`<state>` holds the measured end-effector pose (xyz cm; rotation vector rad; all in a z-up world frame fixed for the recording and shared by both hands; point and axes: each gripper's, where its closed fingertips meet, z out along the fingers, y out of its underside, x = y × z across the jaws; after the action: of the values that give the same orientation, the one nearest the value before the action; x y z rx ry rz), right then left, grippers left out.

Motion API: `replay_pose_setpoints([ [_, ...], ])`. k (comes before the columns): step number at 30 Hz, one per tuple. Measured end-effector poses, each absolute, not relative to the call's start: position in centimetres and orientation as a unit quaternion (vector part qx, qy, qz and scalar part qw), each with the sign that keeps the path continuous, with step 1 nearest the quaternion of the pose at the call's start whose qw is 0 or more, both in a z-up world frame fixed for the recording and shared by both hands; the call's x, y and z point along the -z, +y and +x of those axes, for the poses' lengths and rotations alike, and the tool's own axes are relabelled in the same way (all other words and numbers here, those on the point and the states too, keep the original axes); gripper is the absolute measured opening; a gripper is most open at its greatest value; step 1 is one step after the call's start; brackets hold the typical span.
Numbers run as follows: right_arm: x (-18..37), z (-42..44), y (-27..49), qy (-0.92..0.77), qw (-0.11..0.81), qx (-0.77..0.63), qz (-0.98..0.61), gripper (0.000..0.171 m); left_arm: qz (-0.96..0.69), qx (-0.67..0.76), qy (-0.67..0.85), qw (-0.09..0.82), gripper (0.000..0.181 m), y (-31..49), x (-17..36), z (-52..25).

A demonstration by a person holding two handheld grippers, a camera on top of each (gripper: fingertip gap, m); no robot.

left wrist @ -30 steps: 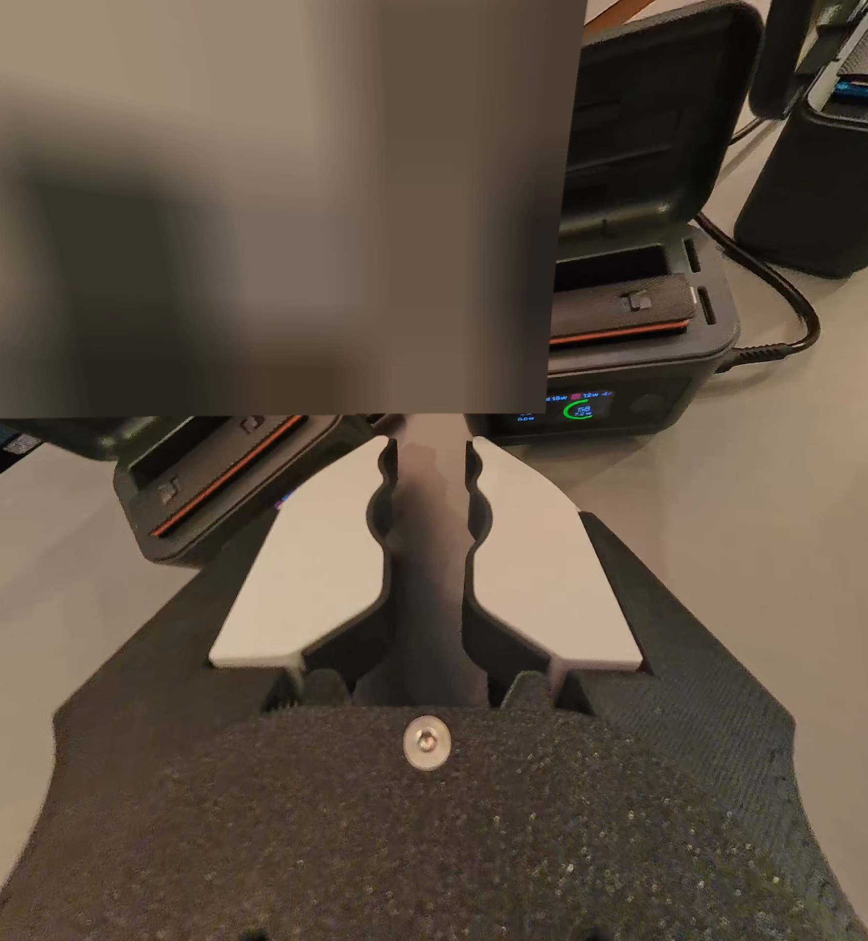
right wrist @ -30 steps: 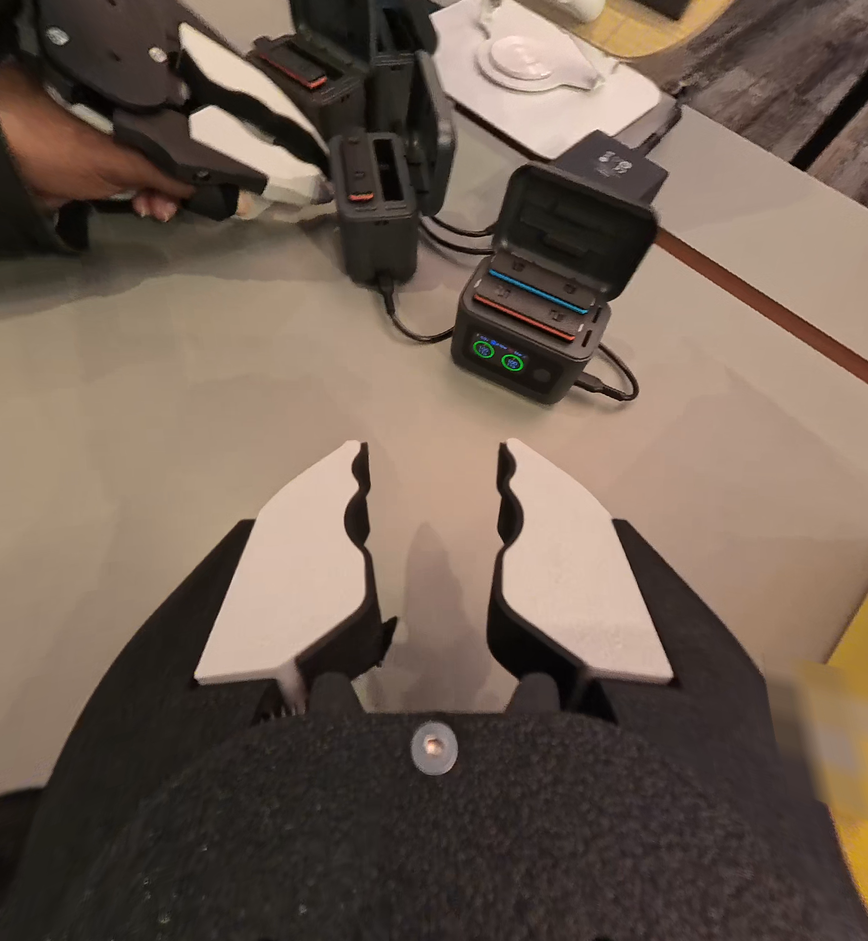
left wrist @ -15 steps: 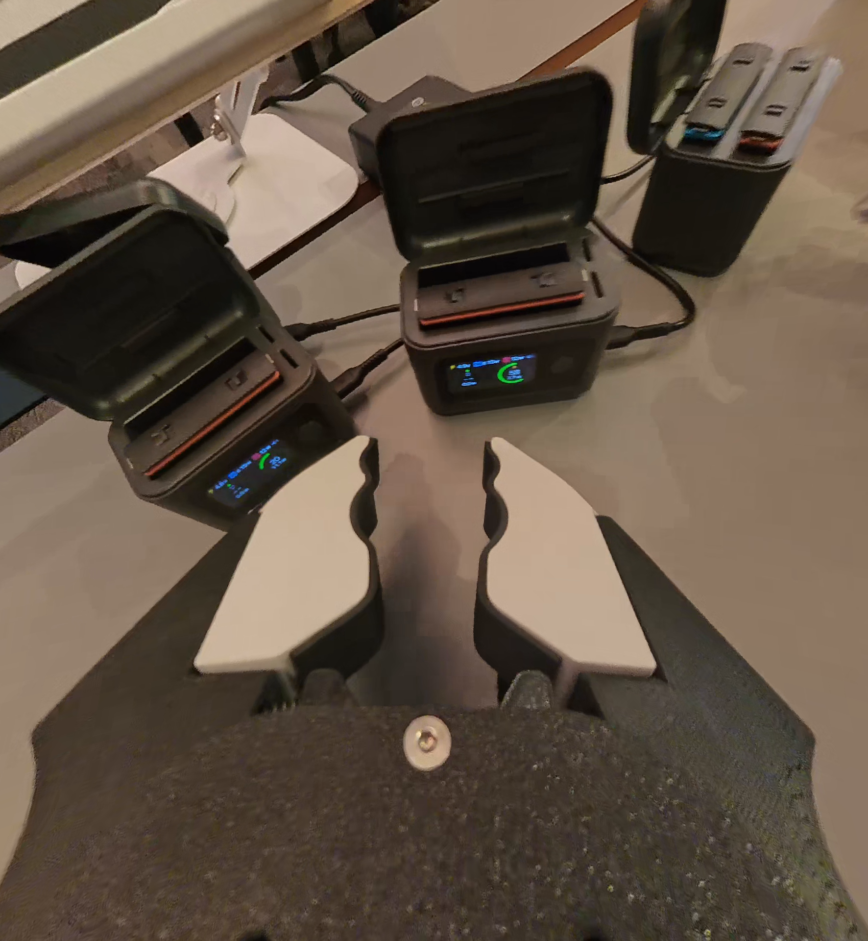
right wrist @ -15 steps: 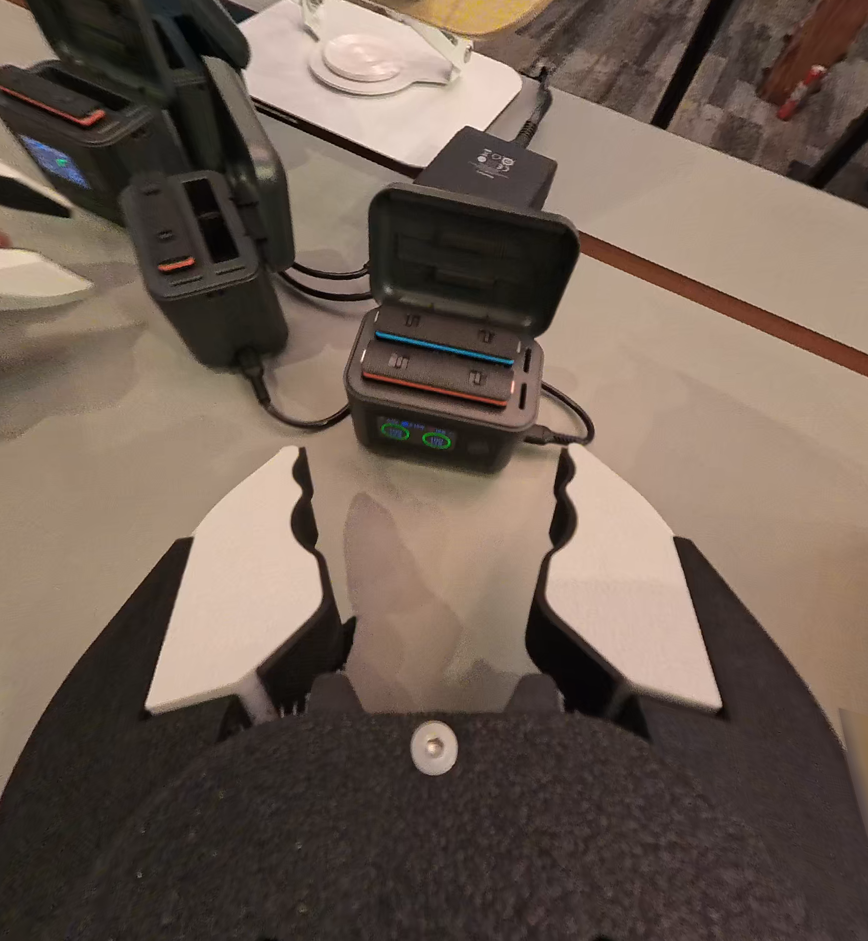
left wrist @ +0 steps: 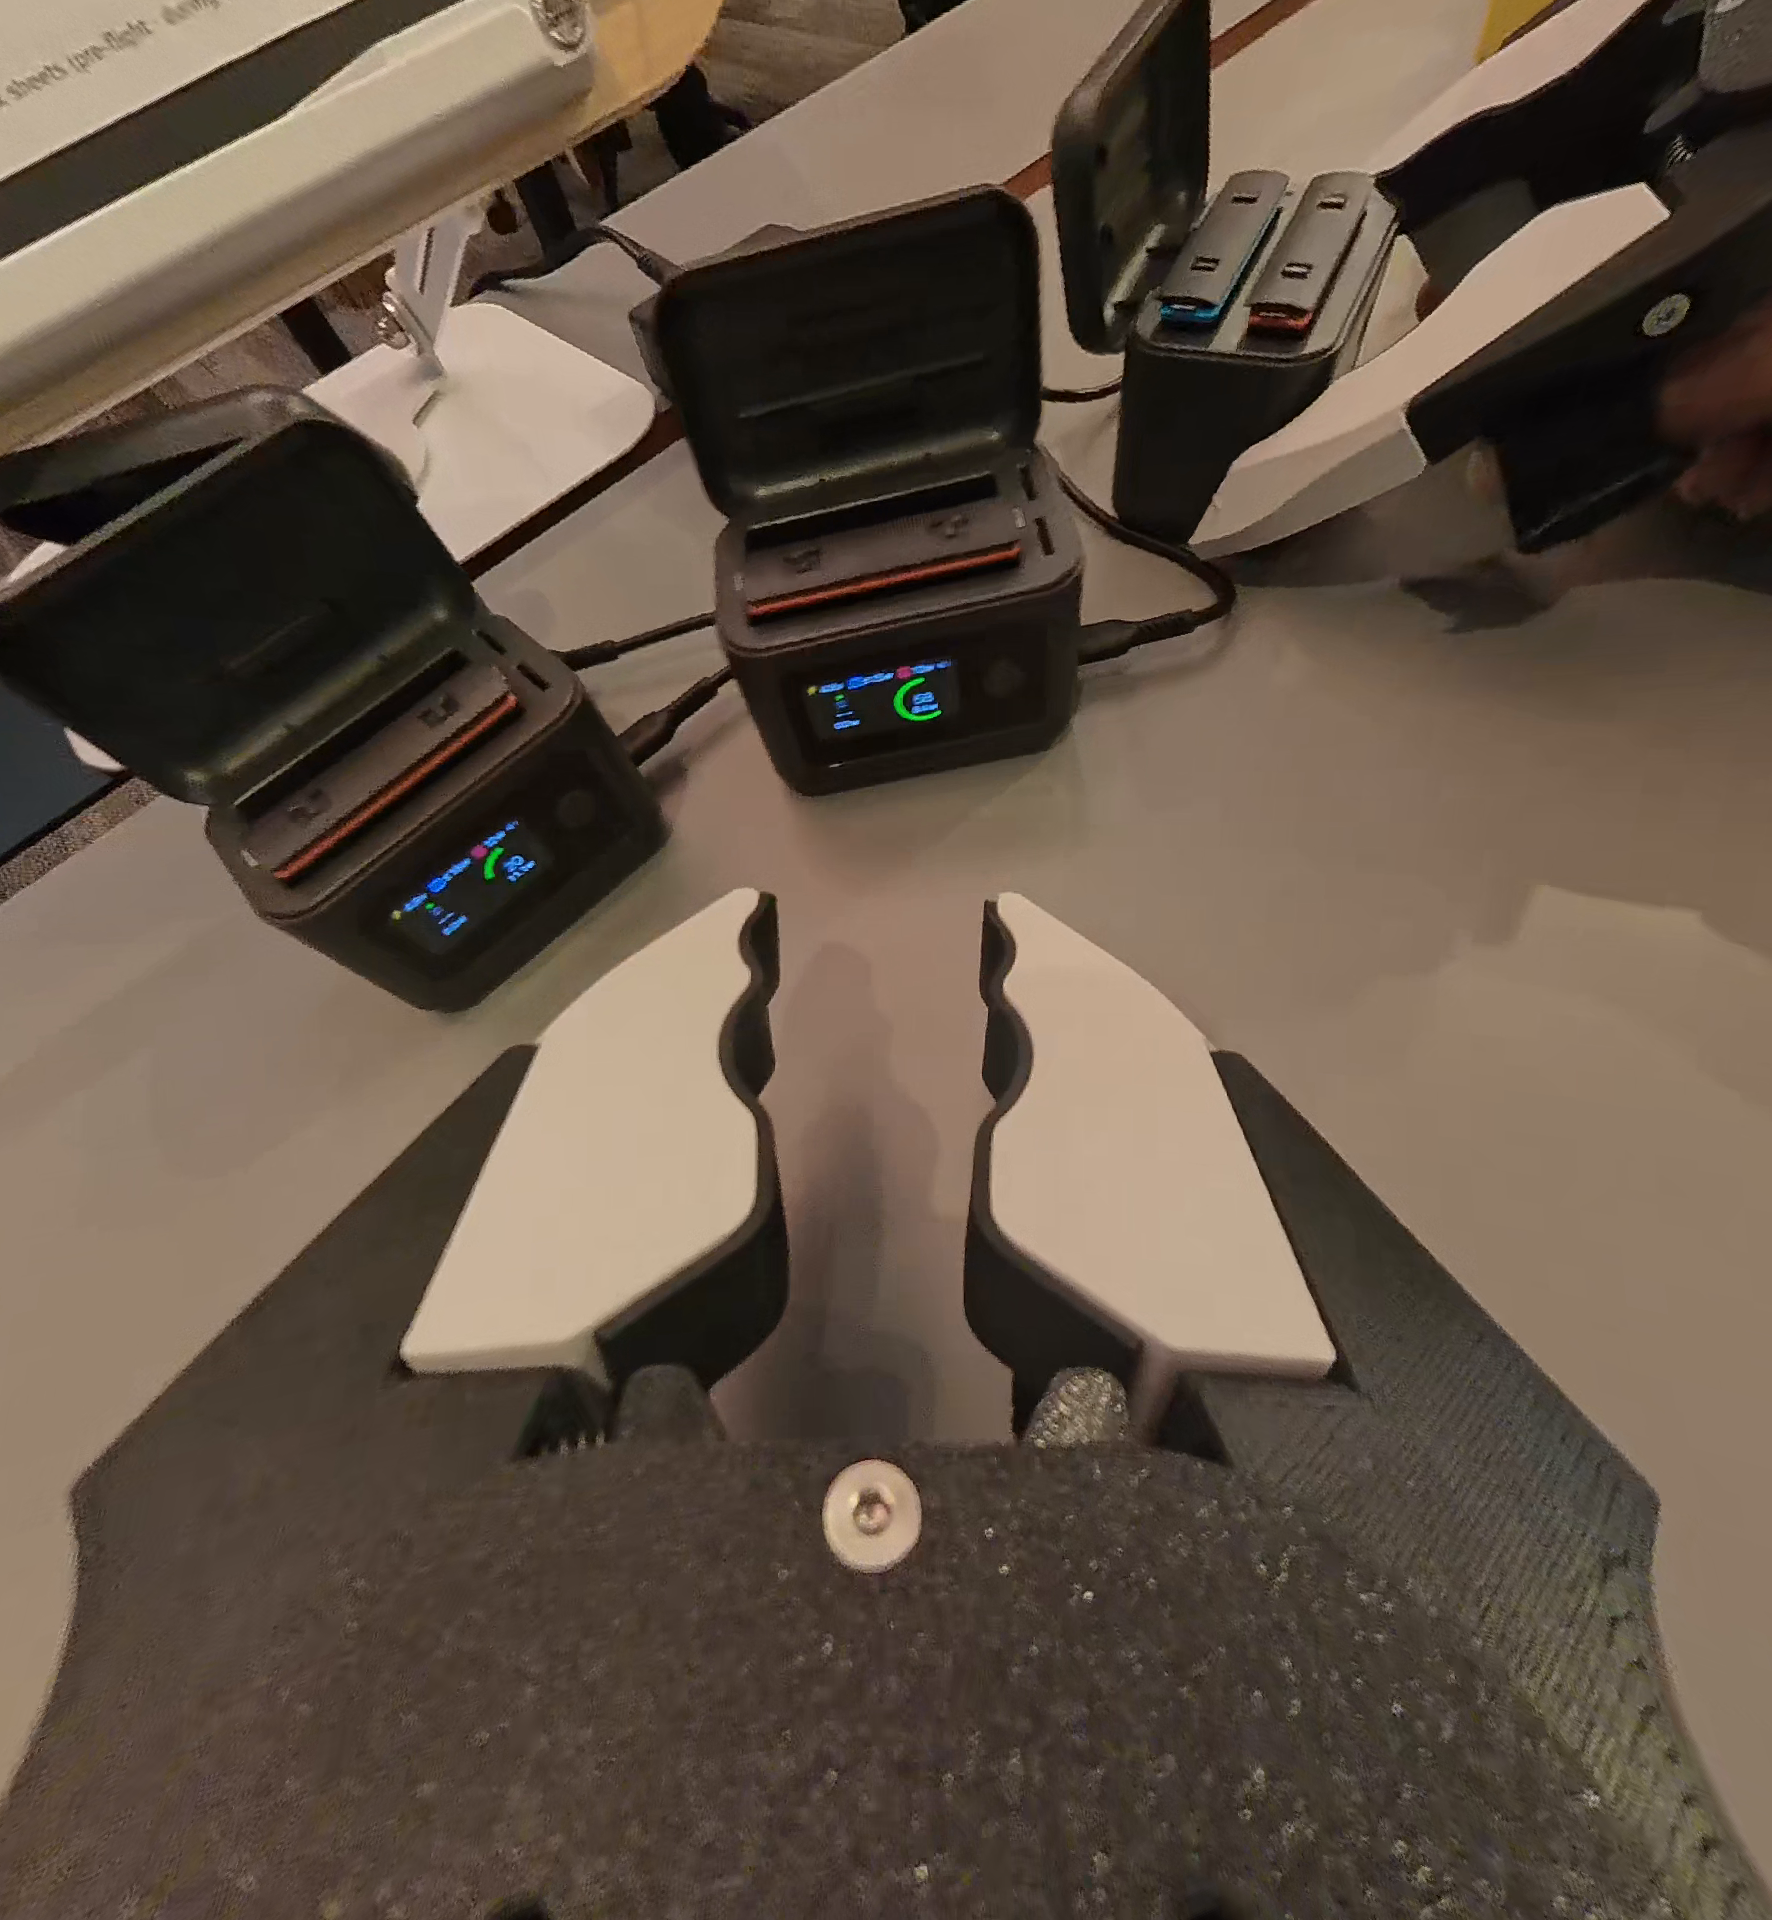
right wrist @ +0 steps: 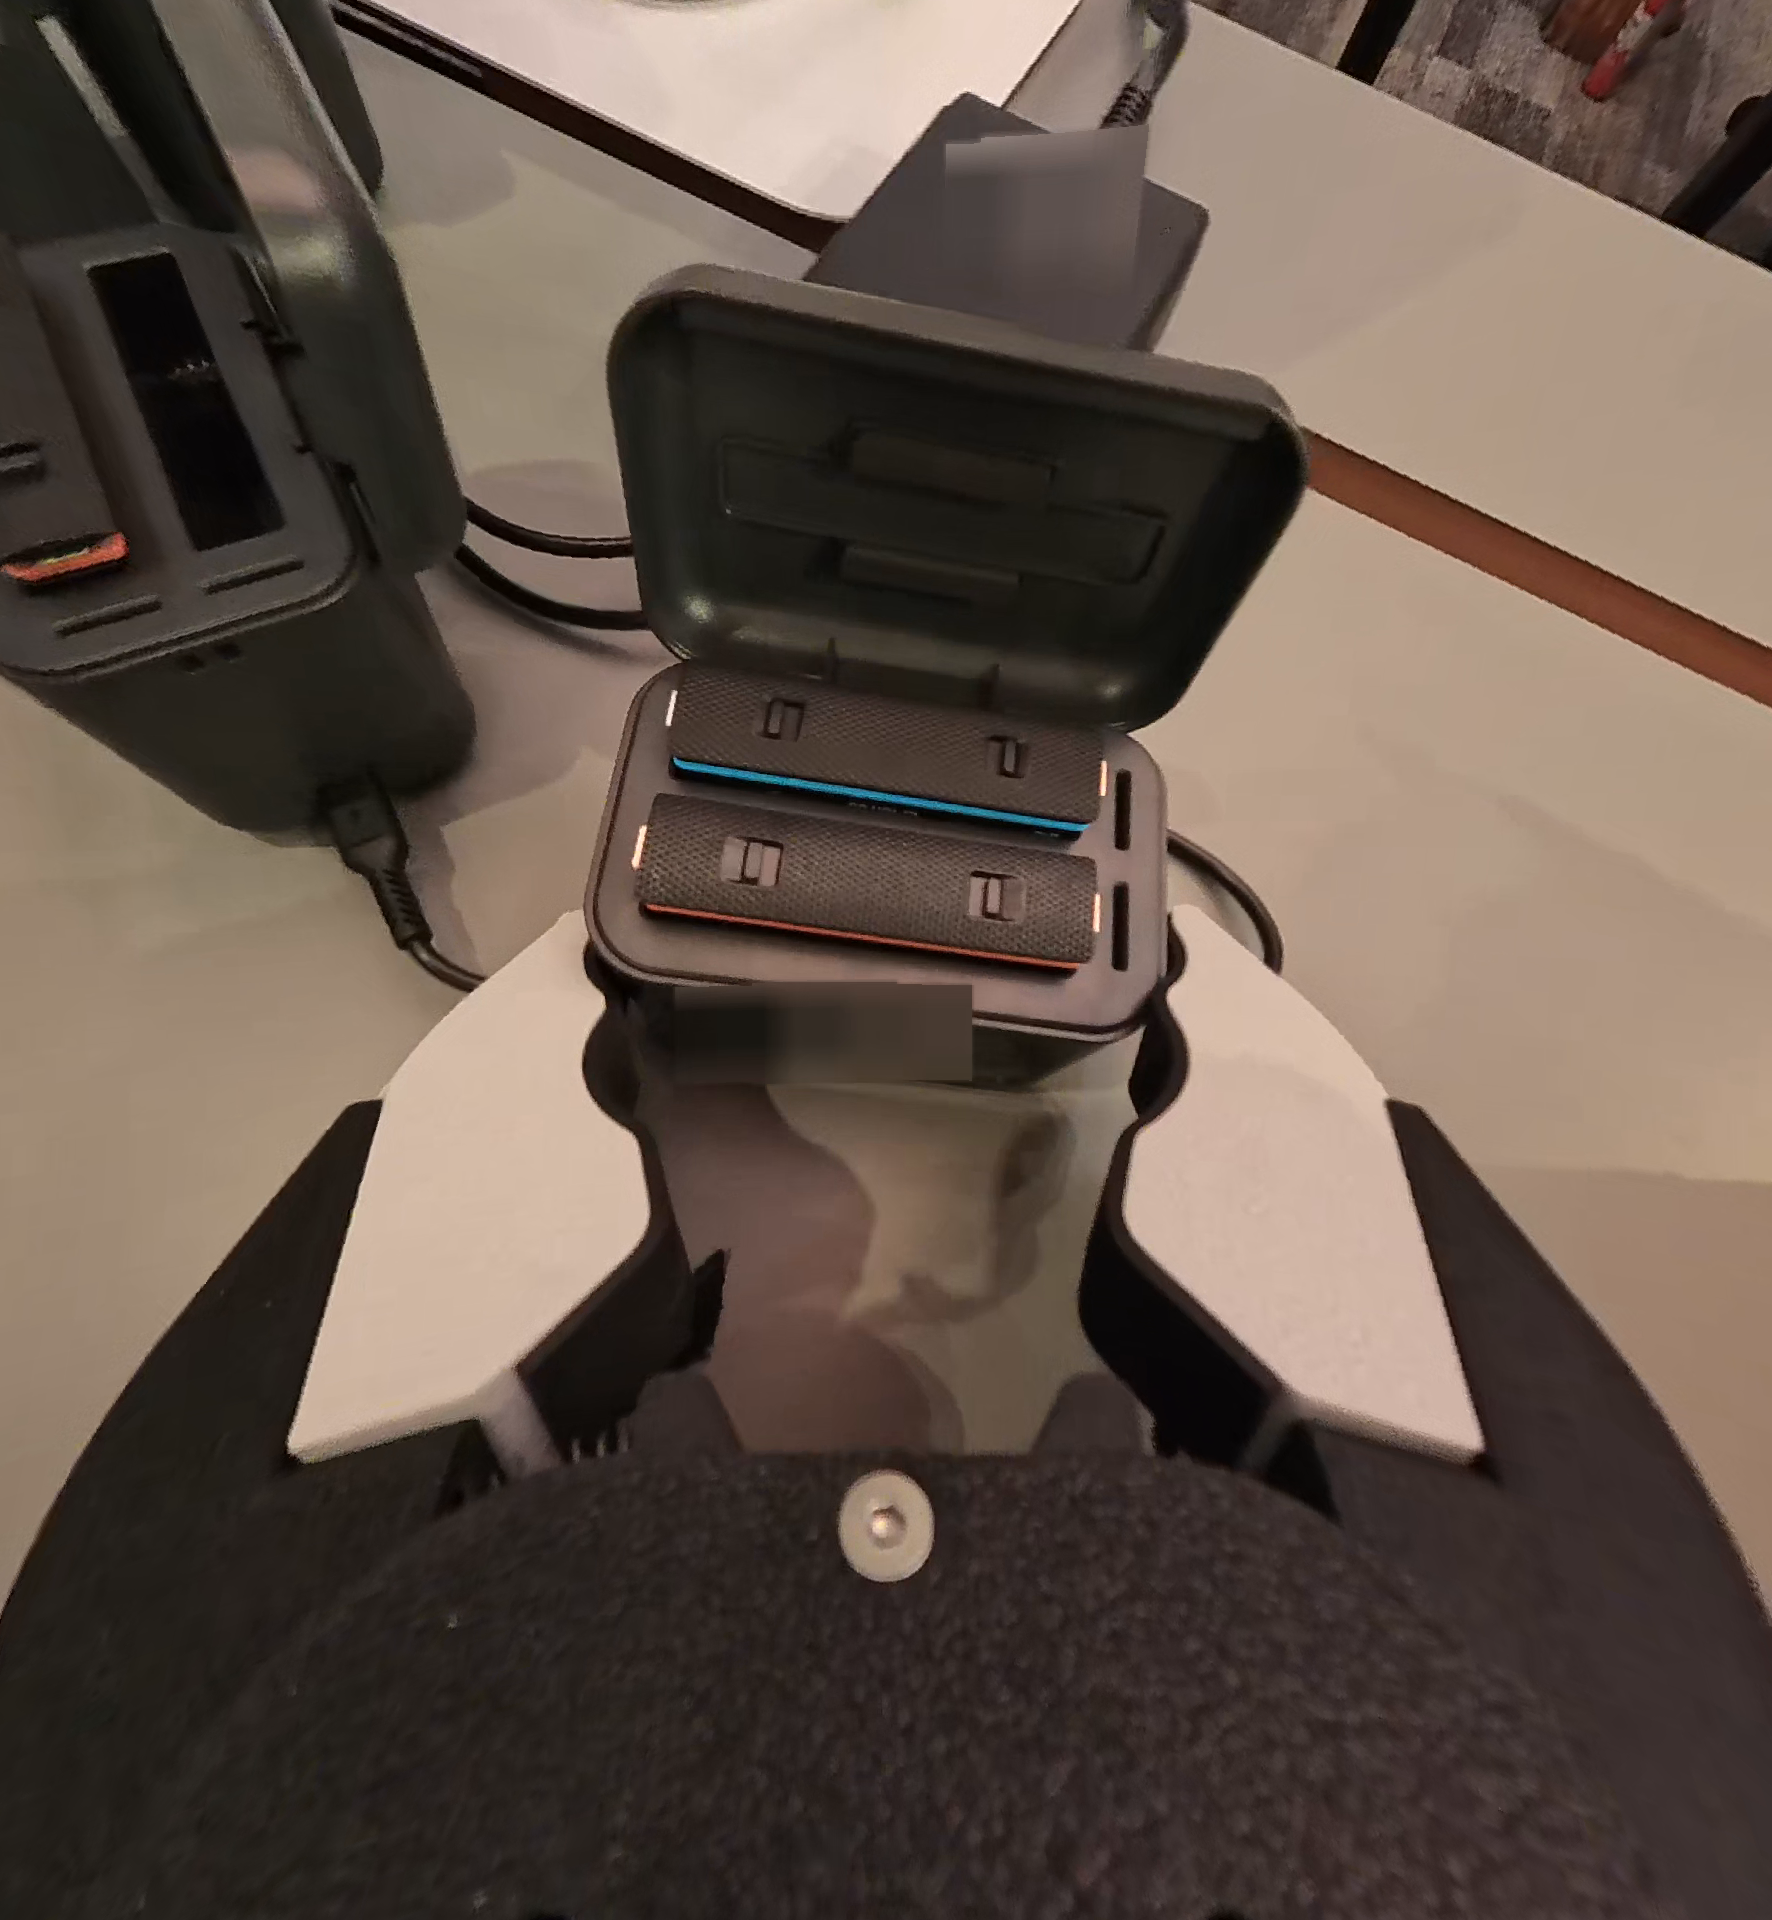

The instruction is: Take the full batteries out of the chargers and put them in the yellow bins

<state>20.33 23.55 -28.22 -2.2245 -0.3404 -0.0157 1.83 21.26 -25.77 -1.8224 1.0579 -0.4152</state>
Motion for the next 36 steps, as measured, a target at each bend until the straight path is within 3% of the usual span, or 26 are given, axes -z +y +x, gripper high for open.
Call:
replay_pose_setpoints([
  [6, 28.1, 17.2, 23.1, -0.15, 0.434, -0.012, -0.888, 0.091, -0.74, 0.16, 0.447, 0.476, 0.037, 20.9, 26.0, 2.1],
  [9, 28.0, 15.2, 22.8, -0.159, 0.437, -0.02, -0.885, 0.079, -0.74, 0.161, 0.447, 0.476, 0.036, 20.9, 26.0, 2.1],
  [11, 28.0, 14.1, 22.7, -0.169, 0.443, -0.014, -0.88, 0.061, -0.739, 0.162, 0.448, 0.476, 0.036, 20.8, 25.9, 2.1],
  [15, 28.4, 12.1, 22.9, -0.176, 0.437, -0.019, -0.882, 0.076, -0.74, 0.162, 0.447, 0.476, 0.037, 20.9, 25.9, 2.0],
  [22, 28.2, 12.1, 23.2, -0.18, 0.44, -0.032, -0.879, 0.072, -0.74, 0.162, 0.448, 0.475, 0.036, 20.8, 26.0, 2.0],
  [25, 28.1, 12.9, 24.0, -0.189, 0.446, -0.03, -0.874, 0.089, -0.741, 0.162, 0.447, 0.474, 0.036, 20.9, 26.1, 1.9],
  [28, 27.8, 12.1, 24.5, -0.244, 0.449, -0.072, -0.856, 0.093, -0.741, 0.163, 0.448, 0.472, 0.036, 20.8, 26.2, 1.9],
  [36, 27.6, 11.4, 24.5, -0.356, 0.414, -0.198, -0.814, 0.062, -0.74, 0.169, 0.451, 0.47, 0.035, 20.7, 26.4, 2.0],
])
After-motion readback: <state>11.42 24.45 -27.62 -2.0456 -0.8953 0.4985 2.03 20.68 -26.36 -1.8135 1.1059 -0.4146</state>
